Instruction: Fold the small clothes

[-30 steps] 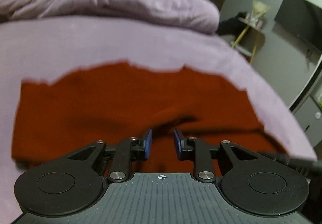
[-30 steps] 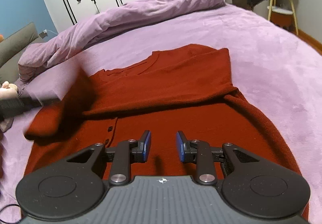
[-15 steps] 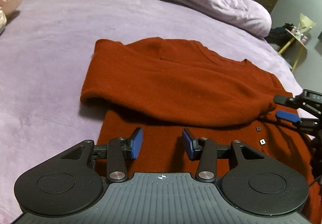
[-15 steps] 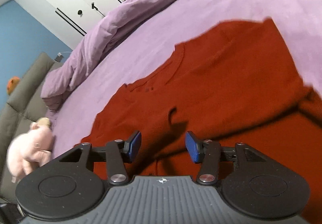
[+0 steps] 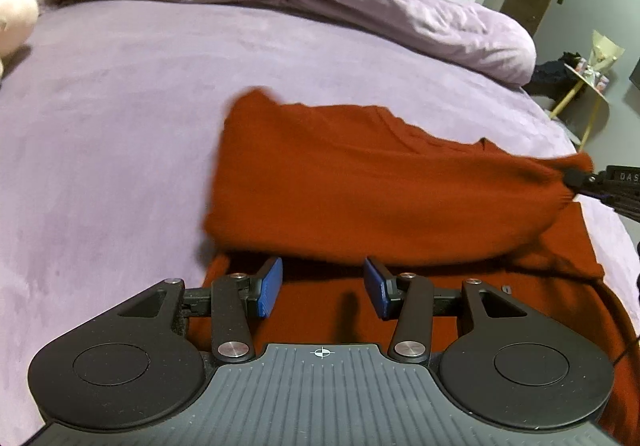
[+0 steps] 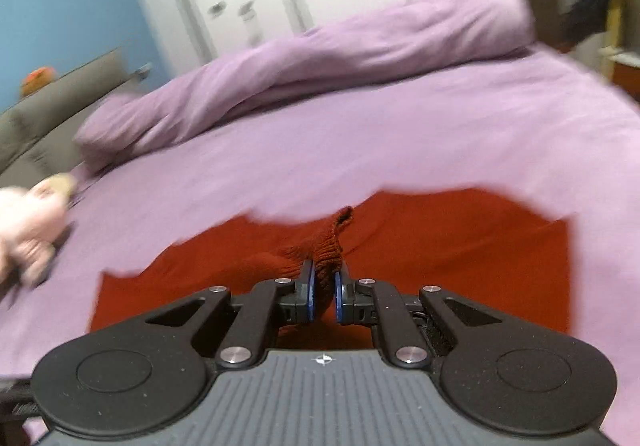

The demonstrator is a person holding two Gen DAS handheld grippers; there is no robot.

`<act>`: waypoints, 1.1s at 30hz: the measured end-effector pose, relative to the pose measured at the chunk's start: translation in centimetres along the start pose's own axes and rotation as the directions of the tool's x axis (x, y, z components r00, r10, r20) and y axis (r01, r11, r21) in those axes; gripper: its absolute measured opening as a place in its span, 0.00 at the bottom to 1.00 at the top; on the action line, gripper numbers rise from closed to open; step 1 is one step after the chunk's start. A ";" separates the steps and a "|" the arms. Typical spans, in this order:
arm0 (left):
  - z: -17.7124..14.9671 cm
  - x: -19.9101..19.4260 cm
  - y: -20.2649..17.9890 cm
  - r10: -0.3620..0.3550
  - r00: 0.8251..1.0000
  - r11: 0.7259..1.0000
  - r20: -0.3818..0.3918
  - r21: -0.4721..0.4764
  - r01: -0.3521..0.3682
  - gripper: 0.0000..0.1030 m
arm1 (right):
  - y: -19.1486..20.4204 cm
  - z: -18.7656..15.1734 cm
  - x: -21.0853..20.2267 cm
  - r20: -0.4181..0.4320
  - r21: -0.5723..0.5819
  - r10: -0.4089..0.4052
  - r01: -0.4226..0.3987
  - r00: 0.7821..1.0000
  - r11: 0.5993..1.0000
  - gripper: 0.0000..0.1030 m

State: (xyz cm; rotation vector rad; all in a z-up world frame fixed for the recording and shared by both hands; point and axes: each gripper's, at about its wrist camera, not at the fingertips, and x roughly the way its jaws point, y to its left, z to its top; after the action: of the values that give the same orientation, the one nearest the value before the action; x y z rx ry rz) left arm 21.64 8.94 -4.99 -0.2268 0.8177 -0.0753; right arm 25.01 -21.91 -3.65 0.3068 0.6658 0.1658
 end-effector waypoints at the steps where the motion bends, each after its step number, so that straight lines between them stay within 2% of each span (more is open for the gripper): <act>1: 0.2 0.2 -0.2 0.000 1.000 1.000 -0.002 0.001 0.000 0.49 | -0.9 0.5 0.1 0.003 0.018 -0.054 0.054 0.999 0.998 0.08; 3: 0.4 0.7 -0.6 -0.001 1.000 1.000 -0.003 0.003 0.001 0.49 | -2.4 1.0 0.7 -0.009 0.017 -0.150 0.150 0.989 0.989 0.09; 5: 0.6 0.9 -0.8 0.005 1.000 1.000 -0.007 0.004 -0.005 0.49 | -4.2 0.9 1.5 -0.041 0.041 -0.184 0.186 0.982 0.982 0.11; 6: 0.6 0.9 -0.8 -0.002 1.000 1.000 -0.004 0.005 0.002 0.50 | -5.4 0.8 1.7 -0.061 0.085 -0.175 0.180 0.983 0.980 0.20; 10: 0.6 1.1 -0.2 0.019 1.000 1.000 -0.012 0.002 -0.019 0.51 | -9.7 -1.1 0.6 -0.057 0.291 -0.084 0.097 0.995 0.952 0.33; 12: 0.7 1.4 0.1 0.020 0.999 1.000 -0.028 -0.014 -0.021 0.51 | -10.6 -2.3 0.8 -0.078 0.326 -0.029 0.053 0.997 0.944 0.35; 14: 0.6 1.5 0.2 0.010 0.999 1.000 -0.039 -0.026 -0.011 0.51 | -10.4 -3.3 1.2 -0.088 0.306 -0.012 0.039 0.996 0.951 0.36; 16: 0.5 1.6 0.2 -0.006 0.999 1.000 -0.047 -0.026 0.005 0.52 | -9.8 -3.5 1.4 -0.073 0.243 -0.029 0.046 0.997 0.969 0.40; 18: 0.5 1.7 0.0 -0.013 0.998 1.000 -0.054 -0.012 0.012 0.54 | -9.0 -3.5 1.5 -0.044 0.168 -0.044 0.050 0.998 0.985 0.53; 19: 0.5 1.7 -0.2 -0.011 0.998 1.000 -0.055 -0.004 0.011 0.54 | -8.4 -3.7 1.8 -0.029 0.111 -0.041 0.044 0.999 0.993 0.53; 20: 0.5 1.8 -0.3 -0.006 0.998 1.000 -0.056 0.003 0.006 0.54 | -7.9 -3.9 2.3 -0.027 0.061 -0.048 0.049 0.998 0.997 0.52; 22: 0.6 1.9 -0.5 0.005 0.999 1.000 -0.047 0.006 -0.005 0.54 | -6.7 -4.1 2.6 -0.022 -0.025 -0.075 0.075 0.997 0.997 0.18; 23: 0.7 1.9 -0.6 0.008 0.999 1.000 -0.041 0.007 -0.008 0.54 | -6.3 -3.9 2.8 -0.049 -0.052 -0.064 0.061 0.997 0.997 0.08; 26: 1.2 2.1 -1.0 0.012 0.999 1.000 -0.033 0.014 -0.012 0.54 | -6.6 -2.5 1.9 -0.065 -0.019 -0.041 0.040 0.997 0.999 0.07; 28: 1.4 2.3 -1.3 0.013 0.999 1.000 -0.029 0.024 -0.012 0.54 | -7.8 -1.1 1.0 -0.040 0.069 -0.027 0.030 0.999 0.997 0.07; 29: 1.5 2.4 -1.4 0.009 0.999 1.000 -0.032 0.029 -0.008 0.54 | -8.1 -0.6 0.8 -0.033 0.082 -0.052 0.054 0.998 0.995 0.07; 31: 1.5 2.9 -1.5 -0.010 0.999 0.999 -0.049 0.034 0.012 0.54 | -7.7 0.0 0.9 -0.027 0.008 -0.155 0.155 0.988 0.988 0.07; 33: 1.4 3.0 -1.7 0.004 0.999 0.999 -0.053 0.046 -0.001 0.54 | -7.4 -0.1 1.6 -0.055 -0.055 -0.199 0.196 0.978 0.979 0.07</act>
State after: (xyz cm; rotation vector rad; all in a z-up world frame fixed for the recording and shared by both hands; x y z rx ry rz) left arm 24.72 7.10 -5.84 -0.1813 0.8679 -0.0981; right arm 26.53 -28.46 -7.12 0.1872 0.7466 0.0015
